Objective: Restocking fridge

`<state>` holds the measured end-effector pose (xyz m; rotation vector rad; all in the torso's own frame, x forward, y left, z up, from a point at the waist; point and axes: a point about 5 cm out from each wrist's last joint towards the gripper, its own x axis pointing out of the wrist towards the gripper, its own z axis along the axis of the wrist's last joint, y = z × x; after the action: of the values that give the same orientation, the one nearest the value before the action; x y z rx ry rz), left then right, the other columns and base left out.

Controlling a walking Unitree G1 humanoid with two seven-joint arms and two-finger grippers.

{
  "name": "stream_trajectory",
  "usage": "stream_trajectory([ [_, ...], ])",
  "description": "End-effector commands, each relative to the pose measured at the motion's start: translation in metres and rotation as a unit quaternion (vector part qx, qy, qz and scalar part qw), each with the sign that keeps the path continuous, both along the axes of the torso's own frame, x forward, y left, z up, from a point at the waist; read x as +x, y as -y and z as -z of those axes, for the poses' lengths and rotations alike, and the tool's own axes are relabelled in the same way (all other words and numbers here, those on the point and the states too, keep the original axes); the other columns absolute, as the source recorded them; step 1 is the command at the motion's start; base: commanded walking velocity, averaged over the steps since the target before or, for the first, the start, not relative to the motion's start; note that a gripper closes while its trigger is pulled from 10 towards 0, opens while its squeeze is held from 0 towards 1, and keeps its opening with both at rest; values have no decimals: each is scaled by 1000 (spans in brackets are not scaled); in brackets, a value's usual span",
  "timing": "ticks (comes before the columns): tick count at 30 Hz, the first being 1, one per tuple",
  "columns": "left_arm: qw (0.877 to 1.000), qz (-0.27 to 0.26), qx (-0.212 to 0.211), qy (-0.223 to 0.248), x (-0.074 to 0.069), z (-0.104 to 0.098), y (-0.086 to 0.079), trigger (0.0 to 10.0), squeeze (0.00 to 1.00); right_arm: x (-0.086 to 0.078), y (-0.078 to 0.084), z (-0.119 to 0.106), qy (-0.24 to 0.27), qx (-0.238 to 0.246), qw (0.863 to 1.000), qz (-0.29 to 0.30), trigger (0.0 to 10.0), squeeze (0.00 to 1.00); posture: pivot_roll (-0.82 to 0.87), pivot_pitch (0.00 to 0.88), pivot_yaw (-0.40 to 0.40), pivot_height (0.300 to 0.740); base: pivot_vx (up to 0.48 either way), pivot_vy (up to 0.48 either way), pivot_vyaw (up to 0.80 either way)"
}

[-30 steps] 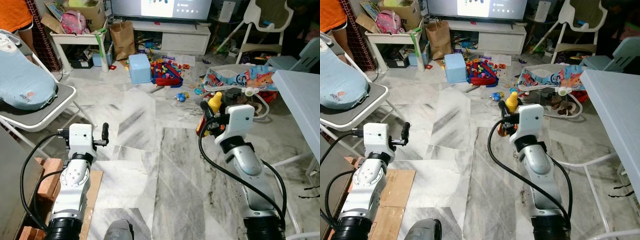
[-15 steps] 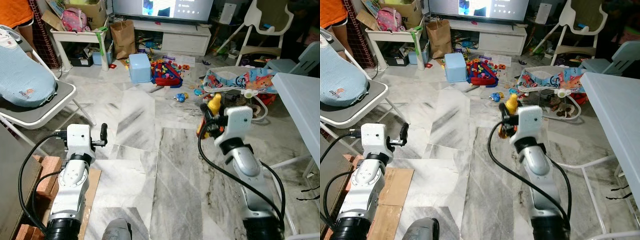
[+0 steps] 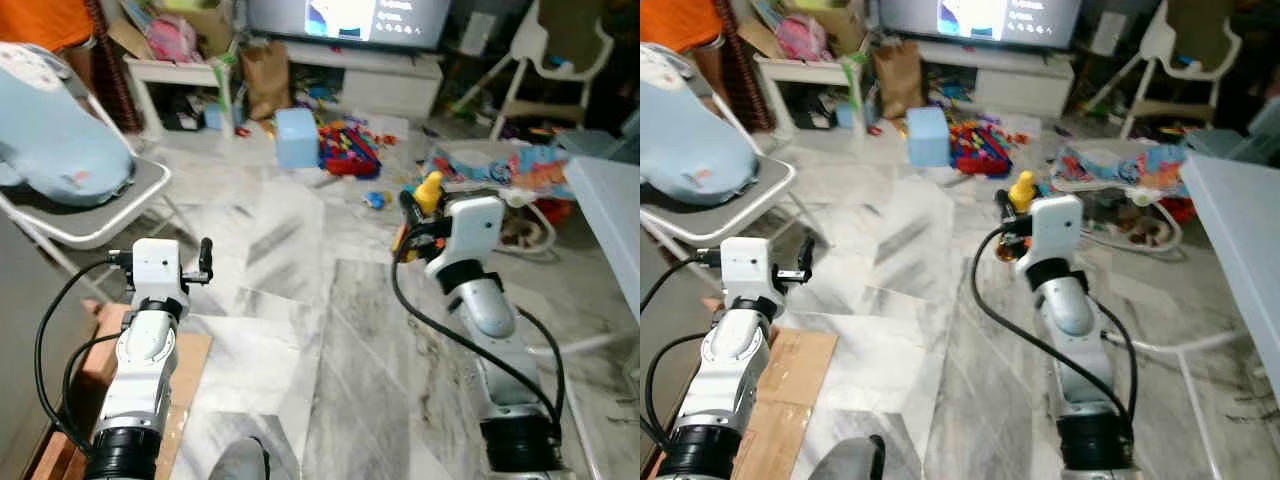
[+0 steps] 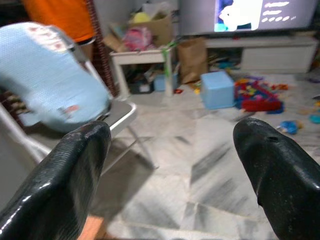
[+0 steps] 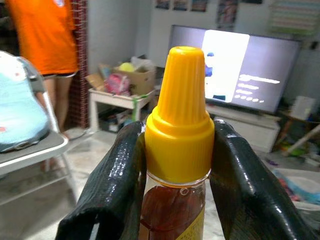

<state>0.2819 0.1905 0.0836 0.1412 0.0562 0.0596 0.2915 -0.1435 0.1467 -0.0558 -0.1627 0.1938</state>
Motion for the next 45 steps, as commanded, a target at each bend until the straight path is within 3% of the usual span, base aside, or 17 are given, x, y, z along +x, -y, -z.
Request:
stream_trajectory([
  [1,1000,-14,14,10,3,-6,-6,10000,0,4,-2,-11,25,-2,1000,0,10000,0,88,0,-51,740,0,0,800],
  [11,999,-30,17,14,12,-17,-18,10000,0,16,-6,-20,38,2,999,8,10000,0,98,0,-40,740,0,0,800],
  [18,999,-32,3,-6,3,-5,-15,10000,0,10,4,-9,19,21,999,25,10000,0,86,0,-40,740,0,0,159],
  [29,1000,-11,-2,-15,-3,1,-4,10000,0,-1,20,6,-1,1,999,45,10000,0,73,0,-41,740,0,0,256],
  [37,1000,1,-3,-19,2,1,-3,10000,0,8,20,0,9,-2,999,43,10000,0,84,0,-52,740,0,0,0],
  [42,999,-4,0,-33,-4,12,-10,10000,0,15,39,2,12,-3,997,78,10000,0,91,0,-52,740,0,0,0],
  [45,999,-4,0,-41,-5,17,-11,10000,0,32,44,-17,39,-3,996,83,10000,0,90,0,-55,740,0,0,0],
])
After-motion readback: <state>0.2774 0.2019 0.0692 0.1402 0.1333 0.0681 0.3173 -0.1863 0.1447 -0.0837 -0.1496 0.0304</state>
